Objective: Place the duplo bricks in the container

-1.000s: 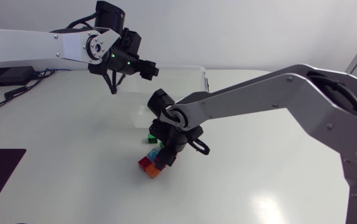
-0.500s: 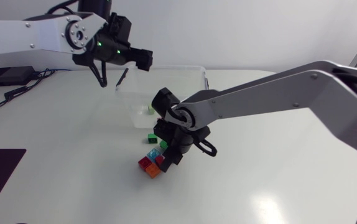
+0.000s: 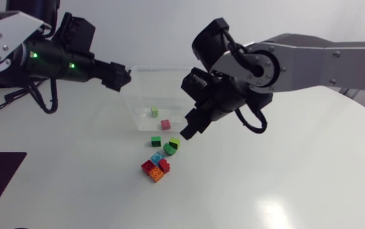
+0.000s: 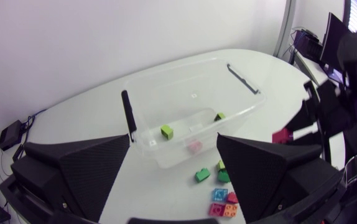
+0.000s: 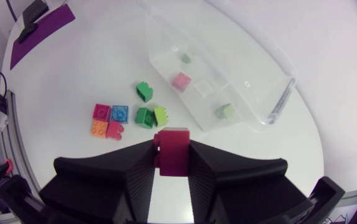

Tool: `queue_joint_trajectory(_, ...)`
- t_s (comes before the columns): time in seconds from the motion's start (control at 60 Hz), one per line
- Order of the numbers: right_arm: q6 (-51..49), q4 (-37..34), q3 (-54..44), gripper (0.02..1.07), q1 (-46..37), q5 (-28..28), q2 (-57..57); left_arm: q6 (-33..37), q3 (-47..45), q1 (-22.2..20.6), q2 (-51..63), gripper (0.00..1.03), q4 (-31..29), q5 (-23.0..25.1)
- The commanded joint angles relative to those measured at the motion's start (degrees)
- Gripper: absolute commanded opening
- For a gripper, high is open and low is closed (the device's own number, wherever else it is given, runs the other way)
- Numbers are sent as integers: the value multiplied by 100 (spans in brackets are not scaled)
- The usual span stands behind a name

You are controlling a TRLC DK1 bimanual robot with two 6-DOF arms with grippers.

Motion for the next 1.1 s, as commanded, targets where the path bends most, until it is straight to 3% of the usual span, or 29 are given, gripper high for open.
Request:
queue_joint_trajectory(0.0, 152, -94, 334, 16, -106, 28, -60, 313, -508, 30, -365, 97, -119, 107)
queue_joint_trajectory(0.267, 170, -33, 1099, 16, -405, 55, 362, 849, -1677, -128, -716, 96, -128, 353)
queue_joint_trajectory(0.55, 170, 143, 1829, 16, -598, 55, 1144, 1174, -2600, -357, -198, 96, 645, 476)
queue_joint_trajectory(0.817, 205, 319, 2250, 17, -835, 46, 1759, 1324, -2820, -392, 584, 96, 1287, 476)
queue_joint_trajectory(0.9, 214, 424, 2277, 30, -906, 55, 1882, 1324, -2846, -418, 787, 96, 1366, 485)
queue_joint_trajectory(1.033, 214, 468, 2391, 65, -1002, 46, 2049, 1297, -2820, -577, 989, 96, 1454, 485)
queue_joint_trajectory(1.083, 214, 468, 2417, 72, -1020, 55, 2084, 1262, -2820, -656, 1050, 96, 1498, 476)
